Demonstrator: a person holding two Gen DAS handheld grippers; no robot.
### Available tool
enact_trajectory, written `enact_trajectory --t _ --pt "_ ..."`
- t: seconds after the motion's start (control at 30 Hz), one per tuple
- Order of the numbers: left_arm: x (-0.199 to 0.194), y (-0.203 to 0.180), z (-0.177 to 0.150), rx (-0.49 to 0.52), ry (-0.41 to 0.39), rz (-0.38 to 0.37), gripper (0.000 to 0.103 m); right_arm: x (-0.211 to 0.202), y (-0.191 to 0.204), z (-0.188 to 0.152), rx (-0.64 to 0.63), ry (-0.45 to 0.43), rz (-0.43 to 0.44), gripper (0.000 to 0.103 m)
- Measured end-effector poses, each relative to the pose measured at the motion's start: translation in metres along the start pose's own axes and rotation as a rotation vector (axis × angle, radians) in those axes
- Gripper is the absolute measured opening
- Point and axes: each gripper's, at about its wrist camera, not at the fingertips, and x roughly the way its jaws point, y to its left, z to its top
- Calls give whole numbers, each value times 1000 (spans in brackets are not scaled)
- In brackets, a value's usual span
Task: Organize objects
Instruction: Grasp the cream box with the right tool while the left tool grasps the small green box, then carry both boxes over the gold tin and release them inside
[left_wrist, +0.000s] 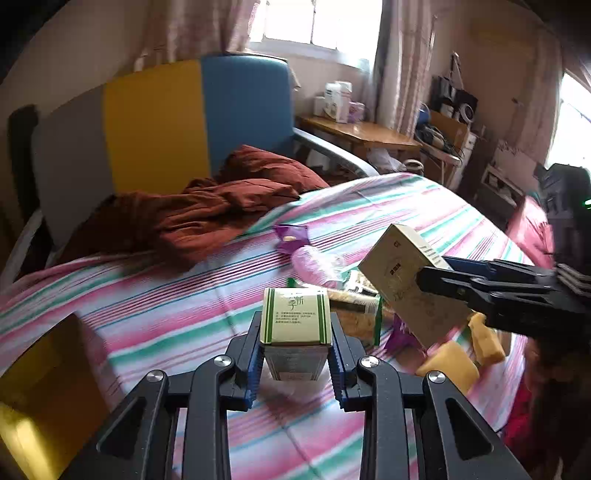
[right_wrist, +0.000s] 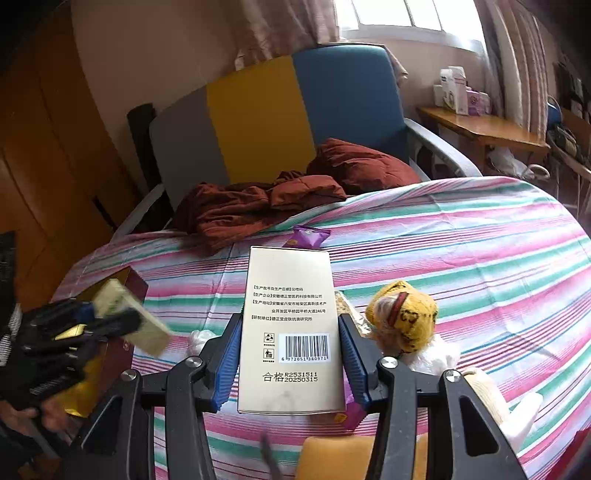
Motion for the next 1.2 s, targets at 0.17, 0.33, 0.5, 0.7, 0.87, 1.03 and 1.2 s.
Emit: enact_trajectory --t 0.17,0.33,0.5,0.7,0.87,1.03,1.2 --pt "-41 32 -22 -79 -16 53 31 -4 21 0 -45 8 -5 50" --pt "-82 76 -52 -175 -28 124 31 -15 73 6 -106 -22 68 50" --pt "-119 115 -89 -255 -31 230 31 -11 134 4 -170 -5 168 50" --pt "-157 159 -137 -339 -15 349 31 6 214 -10 -252 55 274 50" --pt "-173 182 -175 -391 15 412 31 27 275 -30 -297 132 336 50" --pt "-183 196 -199 -436 30 457 32 46 321 -50 -318 195 362 50" --pt "-196 204 -210 -471 3 506 75 55 349 -66 -309 246 409 53"
